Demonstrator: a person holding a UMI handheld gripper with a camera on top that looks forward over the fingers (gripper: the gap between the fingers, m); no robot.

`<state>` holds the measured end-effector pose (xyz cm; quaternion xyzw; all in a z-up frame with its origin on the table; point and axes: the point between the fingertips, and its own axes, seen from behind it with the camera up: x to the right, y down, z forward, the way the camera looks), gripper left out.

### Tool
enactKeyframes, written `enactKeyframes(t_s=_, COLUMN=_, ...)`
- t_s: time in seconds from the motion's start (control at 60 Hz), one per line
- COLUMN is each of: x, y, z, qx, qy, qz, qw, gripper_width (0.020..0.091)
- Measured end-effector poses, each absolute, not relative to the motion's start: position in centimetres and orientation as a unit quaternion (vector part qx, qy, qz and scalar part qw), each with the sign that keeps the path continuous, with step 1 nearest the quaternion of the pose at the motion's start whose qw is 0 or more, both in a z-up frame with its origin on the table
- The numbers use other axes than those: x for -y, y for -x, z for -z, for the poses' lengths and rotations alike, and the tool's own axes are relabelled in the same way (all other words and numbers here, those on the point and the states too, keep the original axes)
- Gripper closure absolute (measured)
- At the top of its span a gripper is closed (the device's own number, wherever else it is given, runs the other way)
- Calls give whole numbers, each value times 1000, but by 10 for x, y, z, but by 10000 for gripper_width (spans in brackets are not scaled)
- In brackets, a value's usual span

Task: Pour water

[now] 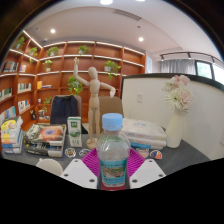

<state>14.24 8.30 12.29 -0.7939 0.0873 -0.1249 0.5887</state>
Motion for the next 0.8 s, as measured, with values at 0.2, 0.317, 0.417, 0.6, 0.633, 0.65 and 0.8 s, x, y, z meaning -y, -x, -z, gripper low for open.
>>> enactKeyframes(t_s=0.2, x=-88, y=-151, z=-77, qx=-102, qy=796, qz=85, qw=590, gripper_width=770)
enactKeyframes(t_s=0.317, x=-87, y=-150, z=-79, qx=-108, qy=786, qz=62, qw=606, gripper_width=769)
enactKeyframes(t_s=0.417, x=-87, y=-149, z=-78, qx=-93, qy=789, qz=64, qw=604, gripper_width=728)
enactKeyframes(t_s=0.6, x=-79, y=-143, z=-72, qx=-98, qy=796, qz=44, qw=596, gripper_width=499)
enactKeyframes(t_s=0.633, x=-75, y=-137, z=-70, qx=-88, qy=801, qz=34, qw=592, gripper_width=393)
enactKeyframes(t_s=0.65, x=-73, y=-134, z=-70, qx=-82, qy=802, qz=29, qw=591, gripper_width=352)
enactKeyframes(t_s=0.8, x=-40, y=-113, z=-78, qx=-62, qy=799, qz=15, qw=597, gripper_width=309)
